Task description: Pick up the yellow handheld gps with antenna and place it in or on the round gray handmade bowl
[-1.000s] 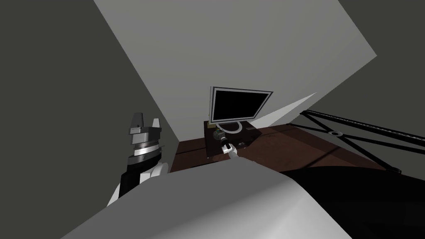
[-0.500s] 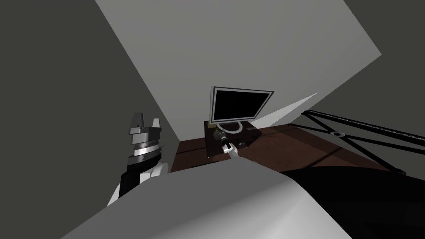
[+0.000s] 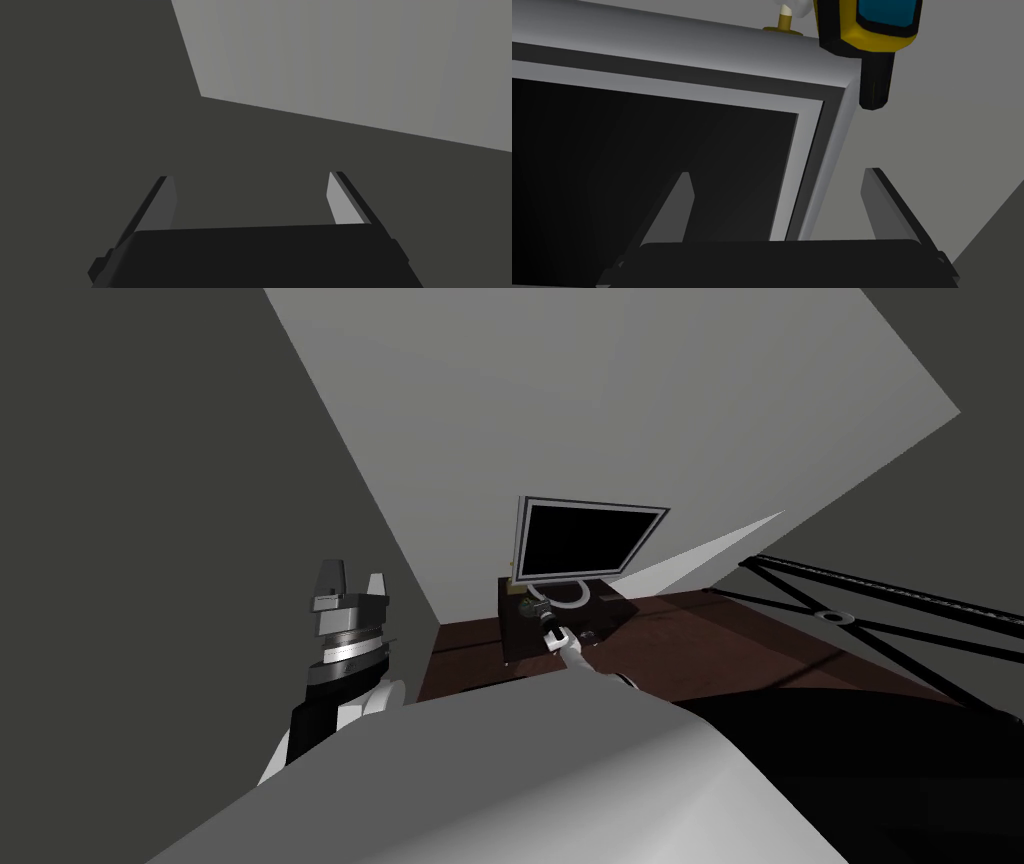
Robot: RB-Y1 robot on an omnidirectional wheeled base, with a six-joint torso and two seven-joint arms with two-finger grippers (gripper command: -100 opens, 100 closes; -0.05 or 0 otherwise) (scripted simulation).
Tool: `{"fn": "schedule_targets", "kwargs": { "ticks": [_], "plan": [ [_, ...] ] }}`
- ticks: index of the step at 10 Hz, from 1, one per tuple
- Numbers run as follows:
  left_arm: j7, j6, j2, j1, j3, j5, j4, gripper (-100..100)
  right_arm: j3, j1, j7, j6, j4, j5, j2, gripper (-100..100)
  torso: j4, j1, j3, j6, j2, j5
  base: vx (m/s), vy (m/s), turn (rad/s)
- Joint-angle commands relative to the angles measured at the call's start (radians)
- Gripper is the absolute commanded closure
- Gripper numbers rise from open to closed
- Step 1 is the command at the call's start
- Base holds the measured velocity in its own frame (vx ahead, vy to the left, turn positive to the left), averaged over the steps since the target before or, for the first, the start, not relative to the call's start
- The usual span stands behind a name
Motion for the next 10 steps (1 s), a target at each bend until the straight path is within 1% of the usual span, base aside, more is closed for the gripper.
{"fn": "schedule_targets", "kwargs": {
  "ticks": [1,2,3,4,5,6,7,8,9,10],
  "plan": [
    [0.0,0.0,0.0,0.0,0.0,0.0,0.0,0,-0.019,-0.014,-0.046,-0.001,0.008,0.026,-0.027,-100,0.0,0.0,0.0,0.0,0.0,0.0,-0.034,0.062,0.057],
    [0.0,0.0,0.0,0.0,0.0,0.0,0.0,0,-0.031,-0.019,-0.073,0.011,-0.002,0.05,-0.05,-100,0.0,0.0,0.0,0.0,-0.001,0.0,-0.05,0.088,0.085],
    [0.0,0.0,0.0,0.0,0.0,0.0,0.0,0,-0.031,-0.019,-0.086,0.011,-0.002,0.05,-0.05,-100,0.0,0.001,0.0,0.0,0.0,0.0,-0.038,0.064,0.02],
    [0.0,0.0,0.0,0.0,0.0,0.0,0.0,0,-0.043,-0.023,-0.127,0.022,-0.013,0.074,-0.073,-100,0.0,0.0,0.0,0.0,0.0,0.0,-0.035,0.064,0.061],
    [0.0,0.0,0.0,0.0,0.0,0.0,0.0,0,-0.055,-0.028,-0.155,0.034,-0.023,0.098,-0.095,-100,0.0,0.0,0.0,0.0,0.0,0.0,-0.036,0.086,0.096],
    [0.0,0.0,0.0,0.0,0.0,0.0,0.0,0,-0.055,-0.028,-0.167,0.034,-0.023,0.098,-0.095,-100,0.0,0.001,0.0,0.0,0.0,0.0,-0.031,0.057,0.024],
    [0.0,0.0,0.0,0.0,0.0,0.0,0.0,0,-0.067,-0.032,-0.206,0.045,-0.034,0.122,-0.118,-100,0.0,0.0,0.0,0.0,-0.001,0.0,-0.046,0.055,0.056],
    [0.0,0.0,0.0,0.0,0.0,0.0,0.0,0,-0.067,-0.032,-0.208,0.045,-0.034,0.122,-0.118,-100,0.0,0.0,0.0,0.0,0.0,0.0,-0.038,0.042,0.028],
    [0.0,0.0,0.0,0.0,0.0,0.0,0.0,0,-0.079,-0.037,-0.246,0.057,-0.045,0.145,-0.141,-100,0.0,-0.001,0.0,0.0,0.0,0.0,-0.031,0.049,0.062],
    [0.0,0.0,0.0,0.0,0.0,0.0,0.0,0,-0.079,-0.037,-0.248,0.057,-0.045,0.145,-0.141,-100,0.0,-0.001,0.0,0.0,0.0,0.0,-0.024,0.047,0.027]
  ]
}}
